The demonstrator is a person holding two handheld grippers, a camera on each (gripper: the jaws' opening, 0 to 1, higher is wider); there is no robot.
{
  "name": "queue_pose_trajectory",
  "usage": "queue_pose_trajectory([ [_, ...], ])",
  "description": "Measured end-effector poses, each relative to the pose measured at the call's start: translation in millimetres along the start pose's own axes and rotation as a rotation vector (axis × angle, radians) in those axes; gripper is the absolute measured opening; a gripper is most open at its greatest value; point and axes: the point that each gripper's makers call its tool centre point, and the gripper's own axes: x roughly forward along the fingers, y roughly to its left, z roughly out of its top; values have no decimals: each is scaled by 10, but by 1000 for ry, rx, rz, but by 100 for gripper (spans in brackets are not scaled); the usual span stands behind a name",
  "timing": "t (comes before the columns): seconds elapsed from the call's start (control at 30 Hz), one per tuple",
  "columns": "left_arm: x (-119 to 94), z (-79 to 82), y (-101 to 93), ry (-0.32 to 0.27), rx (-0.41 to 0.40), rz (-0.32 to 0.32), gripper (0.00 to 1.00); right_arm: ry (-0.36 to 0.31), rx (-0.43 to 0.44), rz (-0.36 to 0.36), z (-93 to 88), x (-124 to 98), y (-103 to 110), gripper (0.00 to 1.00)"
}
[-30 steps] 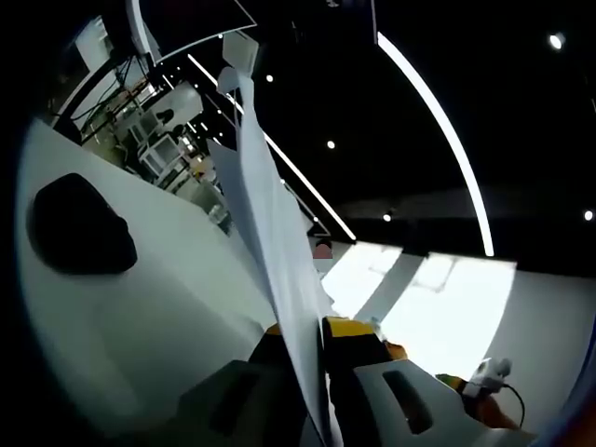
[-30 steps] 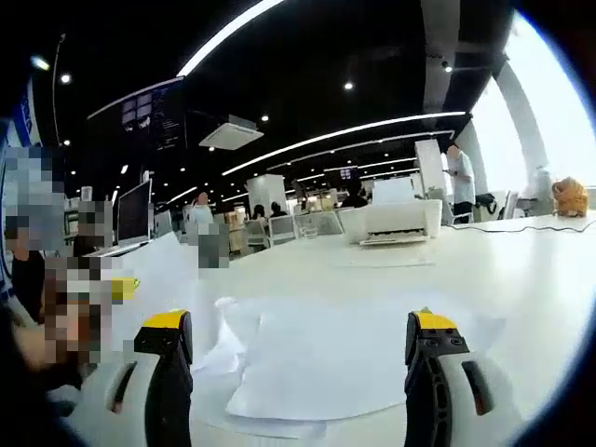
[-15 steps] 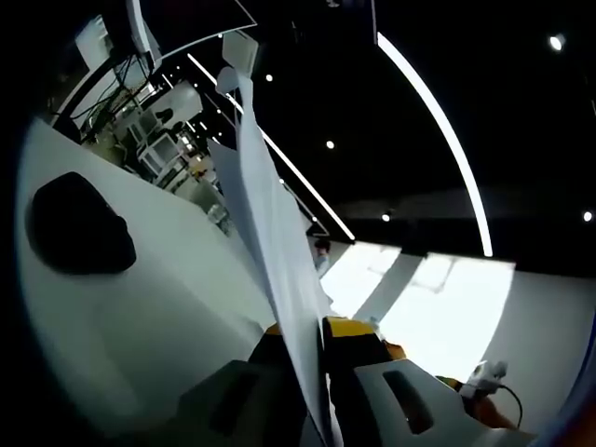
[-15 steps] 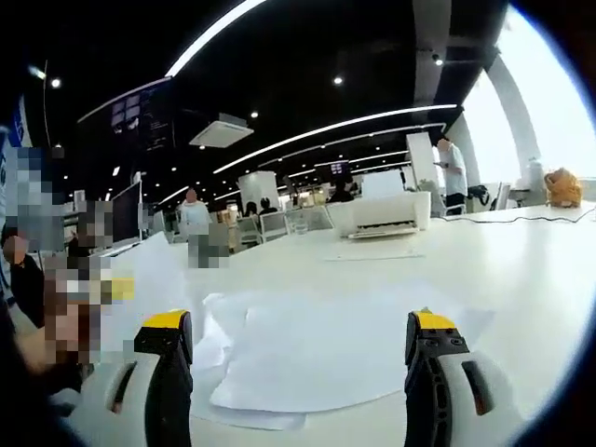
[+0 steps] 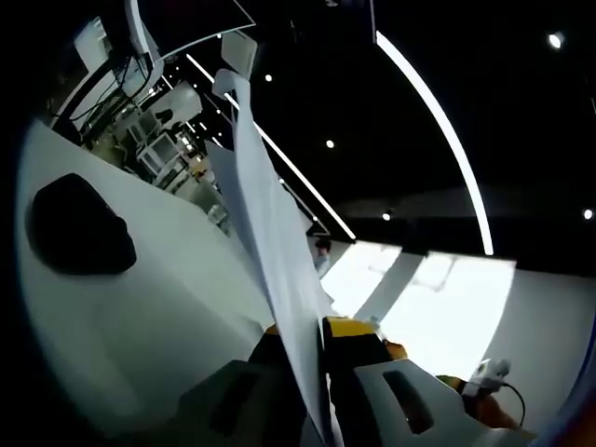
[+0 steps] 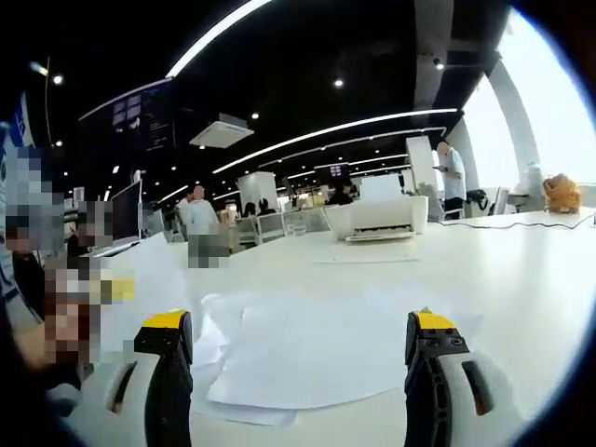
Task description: Organize the stack of printing papers by aligning and flattening the scattered papers on the table
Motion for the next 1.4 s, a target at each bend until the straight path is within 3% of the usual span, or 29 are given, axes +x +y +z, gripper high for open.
queue_pose_trajectory([
  [0.7, 3, -1, -2, 0, 0, -1, 8, 29, -47, -49, -8, -114, -206, 90],
  [1.0, 10, -6, -2, 2, -1, -3, 8, 66, -66, -90, -234, -60, -462, 90],
  [1.4, 14, -12, -1, 6, -1, -6, 8, 90, -61, -100, -403, -13, -588, 90],
])
